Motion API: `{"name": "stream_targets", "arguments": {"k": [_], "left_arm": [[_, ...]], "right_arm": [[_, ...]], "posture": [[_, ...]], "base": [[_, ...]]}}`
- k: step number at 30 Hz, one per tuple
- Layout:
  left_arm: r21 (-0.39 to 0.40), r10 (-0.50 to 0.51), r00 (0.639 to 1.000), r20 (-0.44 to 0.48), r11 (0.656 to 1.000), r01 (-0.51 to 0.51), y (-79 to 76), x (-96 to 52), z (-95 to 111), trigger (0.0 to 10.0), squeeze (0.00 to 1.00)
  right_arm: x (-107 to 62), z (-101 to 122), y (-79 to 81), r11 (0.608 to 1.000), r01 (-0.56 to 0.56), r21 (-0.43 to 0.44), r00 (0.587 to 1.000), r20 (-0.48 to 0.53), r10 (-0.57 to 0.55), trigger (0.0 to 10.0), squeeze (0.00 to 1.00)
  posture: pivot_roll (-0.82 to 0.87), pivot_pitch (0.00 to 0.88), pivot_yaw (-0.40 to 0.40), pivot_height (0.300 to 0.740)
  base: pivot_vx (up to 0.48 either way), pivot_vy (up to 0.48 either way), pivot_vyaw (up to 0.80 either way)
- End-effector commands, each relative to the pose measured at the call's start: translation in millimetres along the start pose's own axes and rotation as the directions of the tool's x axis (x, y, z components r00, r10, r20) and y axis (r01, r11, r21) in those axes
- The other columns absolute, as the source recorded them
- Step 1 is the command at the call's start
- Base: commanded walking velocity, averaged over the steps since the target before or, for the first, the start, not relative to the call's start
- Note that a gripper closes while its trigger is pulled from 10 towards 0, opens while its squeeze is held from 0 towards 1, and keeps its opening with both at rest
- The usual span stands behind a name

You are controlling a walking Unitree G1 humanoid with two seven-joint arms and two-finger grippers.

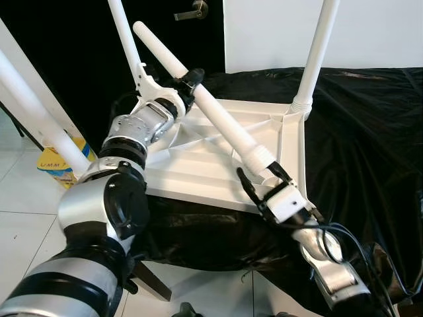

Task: Building children table

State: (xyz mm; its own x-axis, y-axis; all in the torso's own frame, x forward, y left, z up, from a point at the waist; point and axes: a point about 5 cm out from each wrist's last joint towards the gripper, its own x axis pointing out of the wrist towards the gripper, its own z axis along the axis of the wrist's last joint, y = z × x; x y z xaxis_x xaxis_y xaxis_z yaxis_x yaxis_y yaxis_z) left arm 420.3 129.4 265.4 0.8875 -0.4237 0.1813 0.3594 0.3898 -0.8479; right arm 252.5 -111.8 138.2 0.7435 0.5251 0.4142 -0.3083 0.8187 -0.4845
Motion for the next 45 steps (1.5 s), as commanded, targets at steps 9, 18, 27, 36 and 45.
{"name": "stream_targets", "arguments": {"k": [9,18,27,36,45], "left_arm": [[-0.026,0.037,0.997,0.062,0.999,-0.036,8.3,-6.6,14,10.0,0.00],[0.090,0.001,0.999,0.044,0.996,-0.005,4.6,-5.0,11,10.0,0.00],[0.172,-0.073,0.996,0.046,0.983,0.064,-4.1,-2.9,11,10.0,0.00],[0.366,-0.194,0.981,0.028,0.915,0.171,-25.4,0.4,6,10.0,0.00],[0.561,-0.344,0.939,-0.027,0.772,0.299,-61.3,1.3,-18,10.0,0.00]], "right_arm": [[-25.0,-5,-7.2,1.000,0.000,0.007,0.998,-0.060,0.001,10.0,0.00],[-26.8,-7,-17.2,0.992,0.061,0.108,0.992,-0.114,-0.049,10.0,0.00],[-20.8,-6,-18.7,0.961,0.093,0.262,0.986,-0.161,-0.052,10.0,0.00],[-7.2,5,-23.4,0.920,0.086,0.382,0.987,-0.156,-0.027,10.0,0.00],[14.4,23,-34.2,0.880,0.039,0.473,0.991,-0.134,0.028,10.0,1.00]], "posture": [[-0.11,0.020,0.046,0.740],[-0.12,0.022,0.042,0.740],[-0.11,0.022,0.024,0.740],[-0.11,0.016,0.010,0.740],[-0.10,0.005,-0.003,0.740]], "base": [[0.000,0.000,0.00],[0.000,0.000,0.00],[0.000,0.000,0.00],[0.000,0.000,0.00],[0.000,0.000,0.00]]}}
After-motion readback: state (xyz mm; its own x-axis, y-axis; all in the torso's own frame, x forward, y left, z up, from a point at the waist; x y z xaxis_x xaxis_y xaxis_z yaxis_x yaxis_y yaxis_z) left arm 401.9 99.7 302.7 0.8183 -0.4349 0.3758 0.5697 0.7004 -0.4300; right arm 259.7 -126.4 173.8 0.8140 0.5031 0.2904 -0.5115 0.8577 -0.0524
